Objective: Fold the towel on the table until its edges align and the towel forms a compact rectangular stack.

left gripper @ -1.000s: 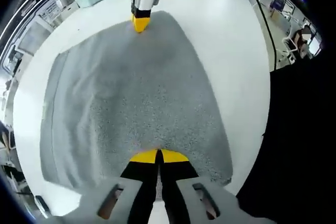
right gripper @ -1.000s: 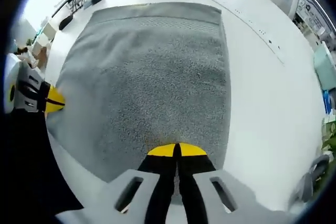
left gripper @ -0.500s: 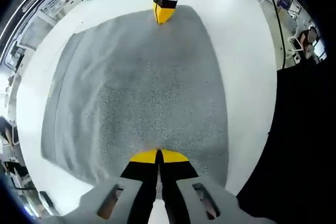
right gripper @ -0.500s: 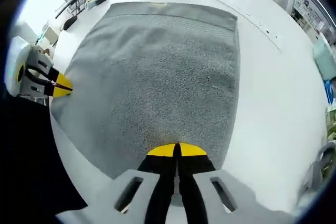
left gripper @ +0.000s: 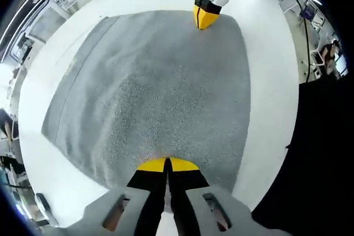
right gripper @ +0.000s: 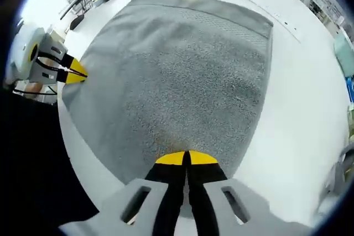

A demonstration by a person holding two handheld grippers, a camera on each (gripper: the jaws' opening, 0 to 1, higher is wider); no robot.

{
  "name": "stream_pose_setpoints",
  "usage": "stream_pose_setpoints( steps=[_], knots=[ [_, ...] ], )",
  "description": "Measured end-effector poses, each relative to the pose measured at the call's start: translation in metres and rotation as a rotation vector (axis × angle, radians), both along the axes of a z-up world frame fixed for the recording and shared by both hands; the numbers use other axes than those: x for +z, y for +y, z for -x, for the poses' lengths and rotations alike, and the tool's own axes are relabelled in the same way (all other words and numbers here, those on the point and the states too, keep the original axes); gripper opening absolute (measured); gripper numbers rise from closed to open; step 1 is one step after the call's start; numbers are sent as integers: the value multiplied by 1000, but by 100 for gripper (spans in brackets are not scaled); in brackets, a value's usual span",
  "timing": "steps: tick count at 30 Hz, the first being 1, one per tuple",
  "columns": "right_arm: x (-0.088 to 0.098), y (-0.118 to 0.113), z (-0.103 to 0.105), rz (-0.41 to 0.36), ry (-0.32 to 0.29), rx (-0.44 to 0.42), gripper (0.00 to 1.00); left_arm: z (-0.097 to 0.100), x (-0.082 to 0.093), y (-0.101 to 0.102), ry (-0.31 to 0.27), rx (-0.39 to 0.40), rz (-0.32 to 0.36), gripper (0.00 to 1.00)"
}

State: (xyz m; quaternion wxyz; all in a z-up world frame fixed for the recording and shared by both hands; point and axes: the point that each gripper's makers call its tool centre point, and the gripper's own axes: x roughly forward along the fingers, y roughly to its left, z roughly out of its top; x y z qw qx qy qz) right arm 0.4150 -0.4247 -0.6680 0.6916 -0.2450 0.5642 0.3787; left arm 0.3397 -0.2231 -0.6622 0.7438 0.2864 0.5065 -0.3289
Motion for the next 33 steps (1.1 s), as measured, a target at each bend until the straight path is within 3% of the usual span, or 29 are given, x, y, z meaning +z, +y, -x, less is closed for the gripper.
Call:
stream_pose_setpoints(
  steps=[8,11,20,33],
  knots=[
    [1,-1,12,-44,-43,-65,0,-9,1,7,-21,45,28,1],
    [1,0,15,-28,-131,-11,0,-11,1,9,-16,58,43,1],
    [2,-1,30,-35,-167,-59,0,-16,1,13,-18,118,103,1],
    [3,2,43,-54,-203,-99,0,-21,1,18,-43,135,138,1]
  ],
)
